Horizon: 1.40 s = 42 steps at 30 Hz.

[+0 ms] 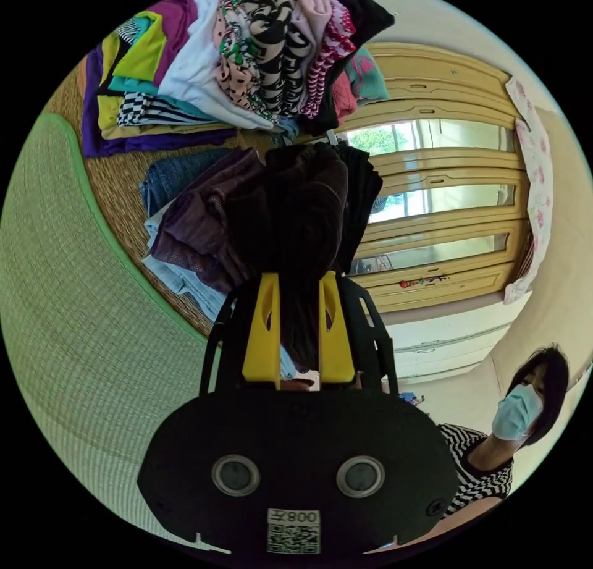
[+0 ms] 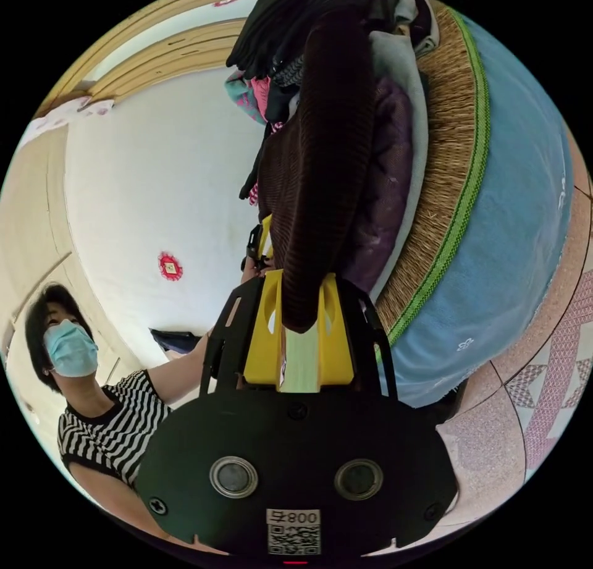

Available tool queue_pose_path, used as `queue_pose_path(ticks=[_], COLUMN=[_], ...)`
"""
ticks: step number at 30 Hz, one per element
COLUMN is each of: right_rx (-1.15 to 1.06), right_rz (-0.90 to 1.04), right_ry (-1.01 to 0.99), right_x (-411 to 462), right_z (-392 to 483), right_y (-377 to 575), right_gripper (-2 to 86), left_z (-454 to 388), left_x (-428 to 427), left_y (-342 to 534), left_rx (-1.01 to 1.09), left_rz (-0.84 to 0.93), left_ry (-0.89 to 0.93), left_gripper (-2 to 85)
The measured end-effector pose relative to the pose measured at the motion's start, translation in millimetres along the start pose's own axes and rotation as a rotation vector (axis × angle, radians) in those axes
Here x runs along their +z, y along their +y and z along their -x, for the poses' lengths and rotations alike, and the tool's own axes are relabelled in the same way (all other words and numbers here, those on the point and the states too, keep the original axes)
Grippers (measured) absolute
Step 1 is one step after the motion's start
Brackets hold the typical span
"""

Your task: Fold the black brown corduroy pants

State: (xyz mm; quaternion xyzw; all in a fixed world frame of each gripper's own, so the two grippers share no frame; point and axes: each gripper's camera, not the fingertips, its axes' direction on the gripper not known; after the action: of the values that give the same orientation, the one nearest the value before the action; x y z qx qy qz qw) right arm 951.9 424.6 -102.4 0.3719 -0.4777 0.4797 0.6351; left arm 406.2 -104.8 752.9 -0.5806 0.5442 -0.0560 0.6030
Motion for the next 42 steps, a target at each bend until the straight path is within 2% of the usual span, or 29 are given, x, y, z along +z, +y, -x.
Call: queue_pose_path(ticks=[3,7,10,13,17,20,26,28,32,39,42], right_rx=[-0.007,-0.041,-0.149,-0.354,-0.601,-0.668,-0.606,-0.592,-0.612,-0.57,-0.642], right_rz=[-0.031,-0.027,-0.034,-0.015,-0.017,0.037,0.155,0.134,0.136,0.195,0.109], right_ry=[0.052,0.152,0.247,0.336,0.538,0.636,0.883,0.86,0.959,0.966,0.914], right_x=[-8,-23,-26,-2,72,140,253,262,281,276,261], right_z=[20,56,105,169,248,280,273,275,290,321,350], right_y=[11,37,43,17,-53,-108,-174,-178,-172,-169,-156], right_gripper=[9.3,7.2,2.7,0.9,0.2,0.1,0.1,0.1,0.1,0.1,0.1], left_z=[-30,-72,-109,-152,-197,-204,-213,-216,-219,-236,-245], left_x=[2,-12,-20,-8,28,51,64,66,66,58,56], left_y=[-13,-15,-17,-34,-70,-91,-103,-109,-120,-116,-109], left_rx=[0.031,0.063,0.126,0.224,0.288,0.292,0.336,0.335,0.297,0.277,0.323], left_rz=[-0.03,-0.155,-0.25,-0.247,-0.179,-0.097,-0.103,-0.106,-0.1,-0.095,-0.088], left_ry=[-0.06,-0.126,-0.14,-0.193,-0.442,-0.628,-0.703,-0.727,-0.675,-0.624,-0.635], left_gripper=[9.6,8.5,6.5,3.7,1.1,0.5,0.1,0.0,0.0,0.0,0.0])
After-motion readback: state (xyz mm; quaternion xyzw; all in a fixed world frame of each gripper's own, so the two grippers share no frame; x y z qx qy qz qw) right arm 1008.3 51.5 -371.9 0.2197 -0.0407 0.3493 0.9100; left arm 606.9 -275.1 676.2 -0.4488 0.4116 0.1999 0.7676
